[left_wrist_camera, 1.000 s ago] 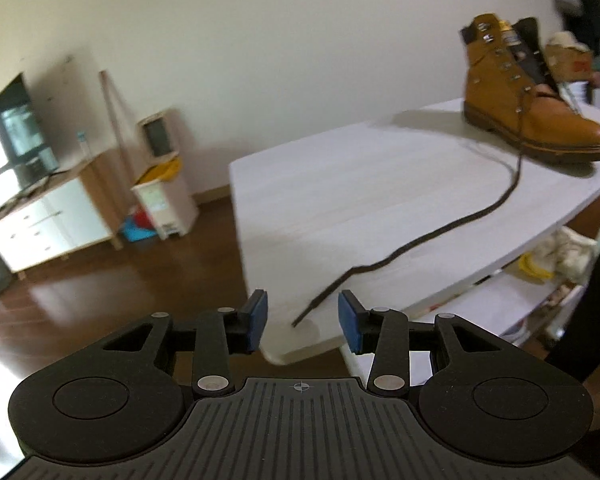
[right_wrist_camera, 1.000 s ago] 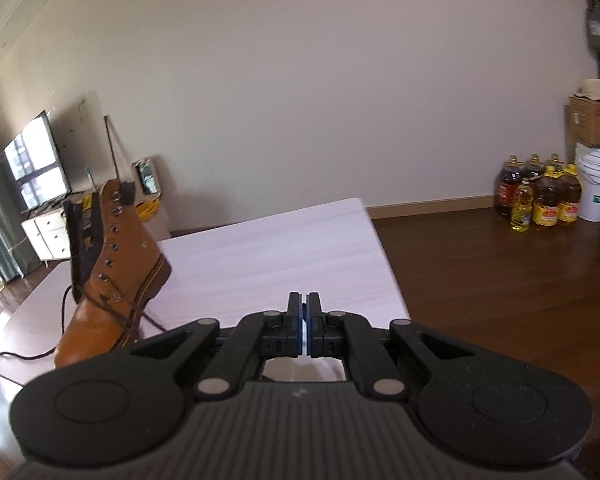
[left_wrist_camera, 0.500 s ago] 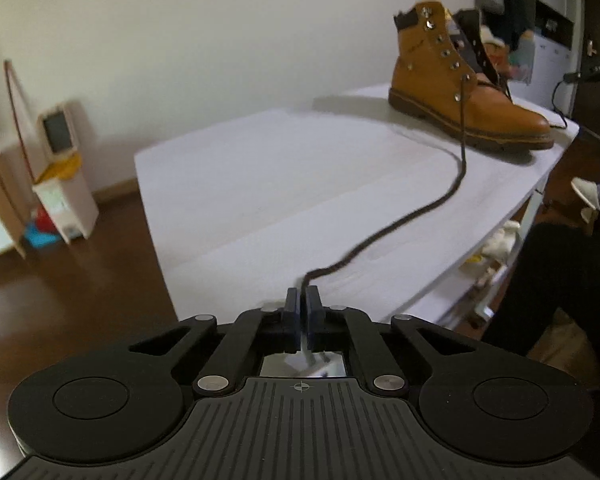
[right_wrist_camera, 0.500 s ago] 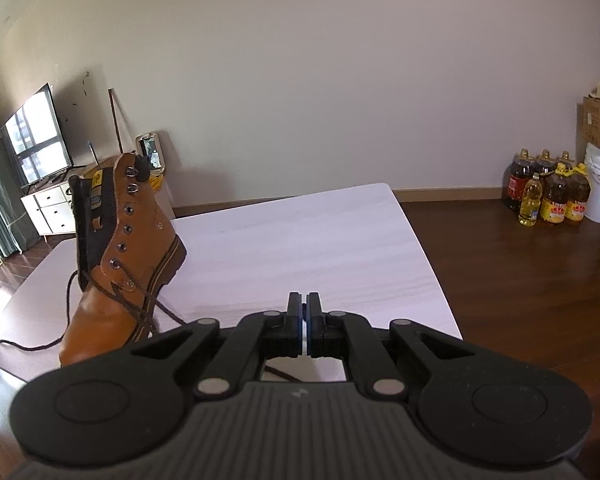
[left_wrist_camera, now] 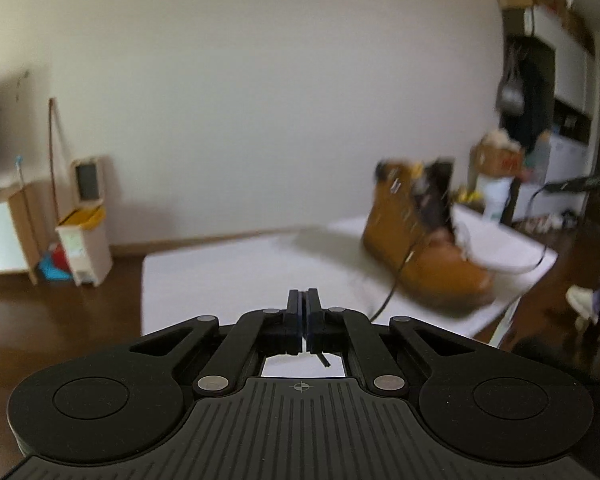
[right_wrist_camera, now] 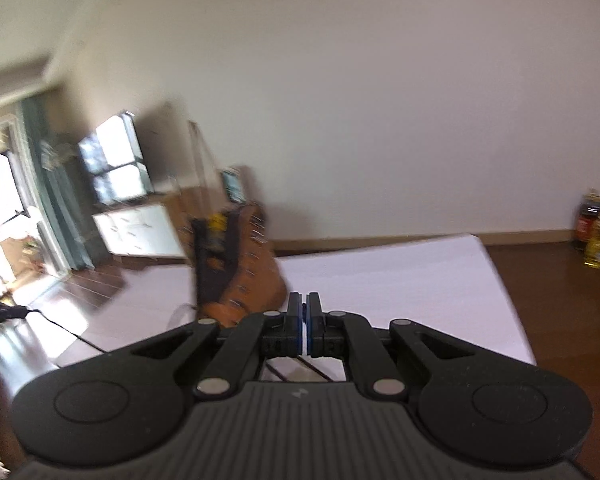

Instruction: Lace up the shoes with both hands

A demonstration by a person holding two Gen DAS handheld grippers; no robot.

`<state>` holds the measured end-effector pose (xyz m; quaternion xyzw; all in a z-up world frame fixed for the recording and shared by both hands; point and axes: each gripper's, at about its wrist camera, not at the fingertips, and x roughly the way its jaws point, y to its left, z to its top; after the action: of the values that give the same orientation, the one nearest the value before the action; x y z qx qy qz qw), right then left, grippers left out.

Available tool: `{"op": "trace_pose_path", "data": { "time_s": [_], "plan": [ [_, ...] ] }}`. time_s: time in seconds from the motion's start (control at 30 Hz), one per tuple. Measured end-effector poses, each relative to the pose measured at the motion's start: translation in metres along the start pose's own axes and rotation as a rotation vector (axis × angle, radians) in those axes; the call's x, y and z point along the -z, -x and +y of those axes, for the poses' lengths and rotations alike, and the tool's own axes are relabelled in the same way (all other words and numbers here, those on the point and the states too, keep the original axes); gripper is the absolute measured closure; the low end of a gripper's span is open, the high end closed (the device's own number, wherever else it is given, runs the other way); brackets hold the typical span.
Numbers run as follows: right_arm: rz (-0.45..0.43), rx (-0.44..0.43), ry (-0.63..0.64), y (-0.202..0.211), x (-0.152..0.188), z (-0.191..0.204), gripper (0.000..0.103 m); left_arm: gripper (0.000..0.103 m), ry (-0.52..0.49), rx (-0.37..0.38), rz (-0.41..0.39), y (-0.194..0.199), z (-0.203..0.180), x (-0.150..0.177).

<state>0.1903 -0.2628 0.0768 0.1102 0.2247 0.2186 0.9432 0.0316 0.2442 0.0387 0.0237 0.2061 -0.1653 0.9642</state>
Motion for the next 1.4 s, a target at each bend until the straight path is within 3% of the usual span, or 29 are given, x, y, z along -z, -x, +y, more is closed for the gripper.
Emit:
{"op": "trace_pose_path", "data": {
  "time_s": [0.17,0.33,0.5,0.6,0.7,0.8,0.93,1.03,1.07,1.2,1.3,1.4],
  "plan": [
    [-0.014,-0.130,-0.022,-0.015,-0.017,0.007,0.101,0.102,0.034,0.068,-0.128,-0.005,-0.009,-0.045],
    [-0.035,-0.210,-0.032,-0.012,-0.055,0.024,0.101,0.102,0.062,0.098,-0.164,-0.013,-0.009,-0.096],
    [-0.047,-0.168,-0.097,0.031,-0.112,0.045,0.101,0.102,0.121,0.182,-0.164,0.015,-0.013,-0.164],
    [-0.054,-0.122,-0.112,0.072,-0.155,0.076,0.101,0.102,0.124,0.278,-0.164,0.044,-0.016,-0.210],
    [-0.078,-0.078,-0.118,0.121,-0.192,0.121,0.101,0.103,0.116,0.369,-0.177,0.069,-0.016,-0.237],
    [-0.089,-0.119,-0.122,0.146,-0.206,0.143,0.101,0.103,0.083,0.406,-0.197,0.092,-0.027,-0.247],
    [-0.111,-0.220,-0.060,0.174,-0.220,0.150,0.101,0.103,0.048,0.337,-0.218,0.107,-0.057,-0.234],
    [-0.092,-0.255,-0.056,0.175,-0.217,0.124,0.101,0.103,0.050,0.208,-0.153,0.095,-0.070,-0.205],
    [-0.082,-0.255,-0.058,0.173,-0.215,0.117,0.101,0.103,0.087,0.159,-0.090,0.082,-0.069,-0.184],
    [-0.008,-0.210,-0.099,0.158,-0.197,0.081,0.101,0.103,0.173,0.069,0.034,0.051,-0.057,-0.121],
    [0.054,-0.185,-0.118,0.140,-0.182,0.072,0.101,0.097,0.172,0.019,0.112,0.026,-0.057,-0.060],
    [0.117,-0.161,-0.099,0.119,-0.168,0.072,0.101,0.090,0.156,0.015,0.156,0.003,-0.060,-0.018]
  ]
}}
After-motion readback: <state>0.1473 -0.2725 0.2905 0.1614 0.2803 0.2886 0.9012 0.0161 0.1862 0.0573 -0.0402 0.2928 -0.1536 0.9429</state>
